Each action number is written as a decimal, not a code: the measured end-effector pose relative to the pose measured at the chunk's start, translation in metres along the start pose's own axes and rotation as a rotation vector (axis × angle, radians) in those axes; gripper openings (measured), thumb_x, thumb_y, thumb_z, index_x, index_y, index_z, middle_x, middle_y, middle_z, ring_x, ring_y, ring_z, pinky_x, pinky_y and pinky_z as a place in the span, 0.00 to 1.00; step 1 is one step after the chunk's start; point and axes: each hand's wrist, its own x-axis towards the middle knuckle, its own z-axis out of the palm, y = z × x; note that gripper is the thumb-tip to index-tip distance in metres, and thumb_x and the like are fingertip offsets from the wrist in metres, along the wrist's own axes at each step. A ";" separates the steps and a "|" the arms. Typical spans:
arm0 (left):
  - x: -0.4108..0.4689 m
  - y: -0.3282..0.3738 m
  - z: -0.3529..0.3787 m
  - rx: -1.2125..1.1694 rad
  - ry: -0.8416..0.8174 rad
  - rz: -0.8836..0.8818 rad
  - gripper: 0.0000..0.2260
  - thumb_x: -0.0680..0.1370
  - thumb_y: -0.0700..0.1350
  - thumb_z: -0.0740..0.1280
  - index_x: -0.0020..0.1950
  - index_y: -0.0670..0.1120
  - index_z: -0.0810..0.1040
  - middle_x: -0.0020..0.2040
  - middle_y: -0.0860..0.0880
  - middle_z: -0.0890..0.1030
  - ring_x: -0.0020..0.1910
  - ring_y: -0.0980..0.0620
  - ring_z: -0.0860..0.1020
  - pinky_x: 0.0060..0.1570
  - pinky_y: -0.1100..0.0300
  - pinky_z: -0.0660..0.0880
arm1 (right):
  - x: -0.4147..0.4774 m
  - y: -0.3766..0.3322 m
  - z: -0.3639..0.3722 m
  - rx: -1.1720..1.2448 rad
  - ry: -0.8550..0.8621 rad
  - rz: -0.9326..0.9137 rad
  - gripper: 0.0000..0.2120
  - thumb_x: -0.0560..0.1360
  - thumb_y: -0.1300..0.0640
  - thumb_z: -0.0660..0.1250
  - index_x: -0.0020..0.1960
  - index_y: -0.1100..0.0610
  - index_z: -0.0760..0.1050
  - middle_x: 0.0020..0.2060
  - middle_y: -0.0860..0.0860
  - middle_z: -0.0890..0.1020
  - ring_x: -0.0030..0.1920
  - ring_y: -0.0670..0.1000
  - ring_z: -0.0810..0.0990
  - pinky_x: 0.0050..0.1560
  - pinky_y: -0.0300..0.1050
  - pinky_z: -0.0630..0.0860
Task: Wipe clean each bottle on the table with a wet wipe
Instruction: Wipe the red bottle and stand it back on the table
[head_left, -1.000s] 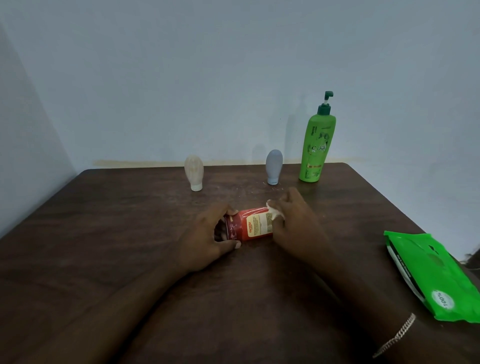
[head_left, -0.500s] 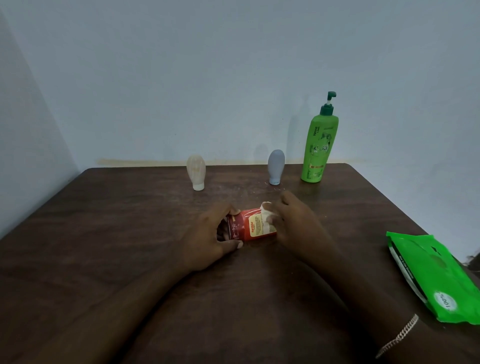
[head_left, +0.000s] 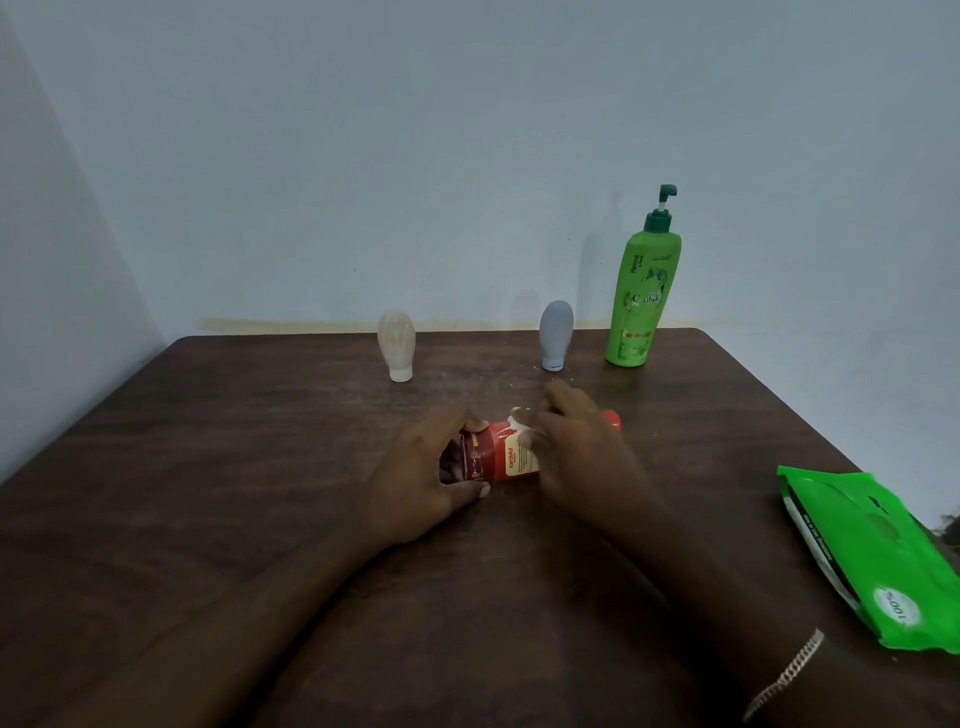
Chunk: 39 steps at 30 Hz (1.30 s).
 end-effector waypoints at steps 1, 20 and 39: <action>0.000 0.000 0.000 0.002 0.001 -0.002 0.26 0.70 0.49 0.79 0.61 0.60 0.69 0.60 0.56 0.75 0.52 0.56 0.79 0.45 0.63 0.81 | -0.001 -0.003 0.002 -0.002 0.003 -0.015 0.19 0.77 0.57 0.68 0.67 0.54 0.75 0.53 0.49 0.72 0.52 0.45 0.69 0.52 0.42 0.74; -0.001 0.003 0.001 -0.046 0.017 -0.015 0.26 0.69 0.50 0.80 0.62 0.58 0.71 0.56 0.59 0.77 0.50 0.60 0.79 0.45 0.67 0.79 | -0.003 -0.009 0.006 -0.218 0.047 -0.164 0.21 0.70 0.55 0.74 0.62 0.54 0.78 0.52 0.51 0.77 0.51 0.51 0.74 0.48 0.50 0.73; 0.000 -0.001 0.000 -0.147 0.028 -0.052 0.26 0.65 0.52 0.82 0.58 0.58 0.75 0.51 0.56 0.81 0.47 0.58 0.81 0.43 0.57 0.82 | -0.012 -0.010 0.014 -0.371 0.052 -0.265 0.21 0.71 0.52 0.71 0.63 0.57 0.77 0.51 0.54 0.79 0.49 0.53 0.77 0.47 0.51 0.75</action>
